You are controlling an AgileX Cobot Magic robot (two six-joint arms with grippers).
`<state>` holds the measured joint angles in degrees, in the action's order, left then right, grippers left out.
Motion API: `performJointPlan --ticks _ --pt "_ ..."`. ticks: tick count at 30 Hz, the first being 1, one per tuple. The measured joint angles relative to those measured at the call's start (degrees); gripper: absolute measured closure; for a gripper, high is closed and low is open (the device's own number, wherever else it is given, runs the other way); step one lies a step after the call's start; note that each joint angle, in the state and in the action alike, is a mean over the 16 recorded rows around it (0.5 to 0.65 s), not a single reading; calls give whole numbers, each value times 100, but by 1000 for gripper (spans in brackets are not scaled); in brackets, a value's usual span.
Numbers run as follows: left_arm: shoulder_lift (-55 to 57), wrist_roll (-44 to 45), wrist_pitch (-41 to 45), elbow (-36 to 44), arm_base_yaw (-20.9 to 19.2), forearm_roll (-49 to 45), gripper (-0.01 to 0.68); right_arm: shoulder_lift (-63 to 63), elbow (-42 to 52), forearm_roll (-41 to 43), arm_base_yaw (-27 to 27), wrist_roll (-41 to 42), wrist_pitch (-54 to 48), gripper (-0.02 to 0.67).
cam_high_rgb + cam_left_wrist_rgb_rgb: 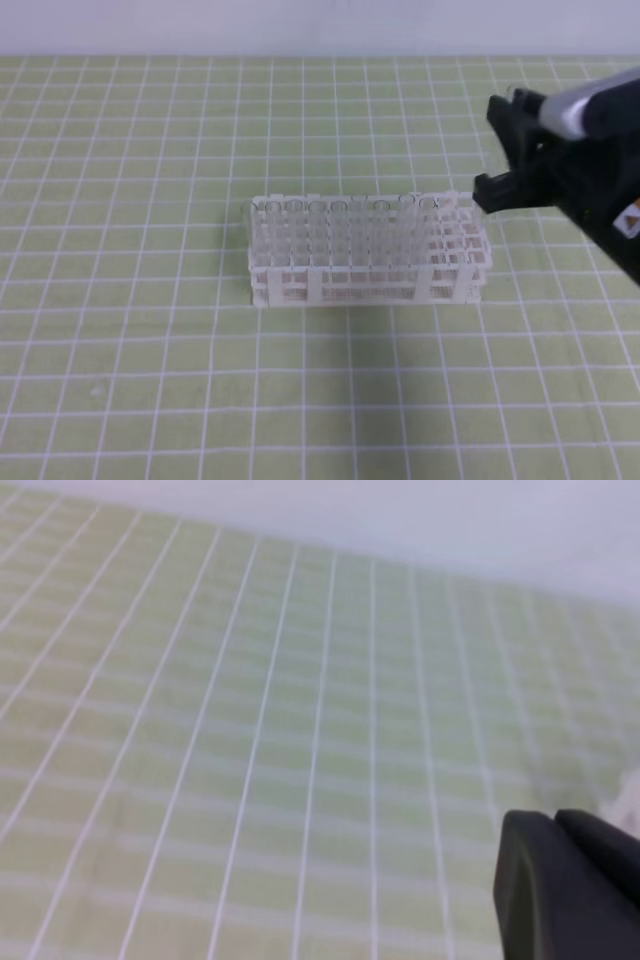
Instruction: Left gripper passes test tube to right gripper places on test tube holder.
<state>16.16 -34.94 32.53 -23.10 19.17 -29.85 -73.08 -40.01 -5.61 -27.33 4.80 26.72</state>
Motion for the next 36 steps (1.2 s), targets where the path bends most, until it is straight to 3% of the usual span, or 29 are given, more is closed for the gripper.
performJointPlan --ticks 8,17,31,36 --pt "-332 34 -1502 788 -641 169 675 -906 -40 -71 -212 125 774 547" --pt "-1277 3 -2592 2026 -919 183 675 -1316 -42 -92 -430 125 1217 547" --pt "-1690 27 -2744 2365 -921 299 675 -1467 -44 -241 -519 139 1266 547" --pt "-1690 812 -2582 2369 -871 1067 675 -1470 -10 -315 -519 148 1264 547"
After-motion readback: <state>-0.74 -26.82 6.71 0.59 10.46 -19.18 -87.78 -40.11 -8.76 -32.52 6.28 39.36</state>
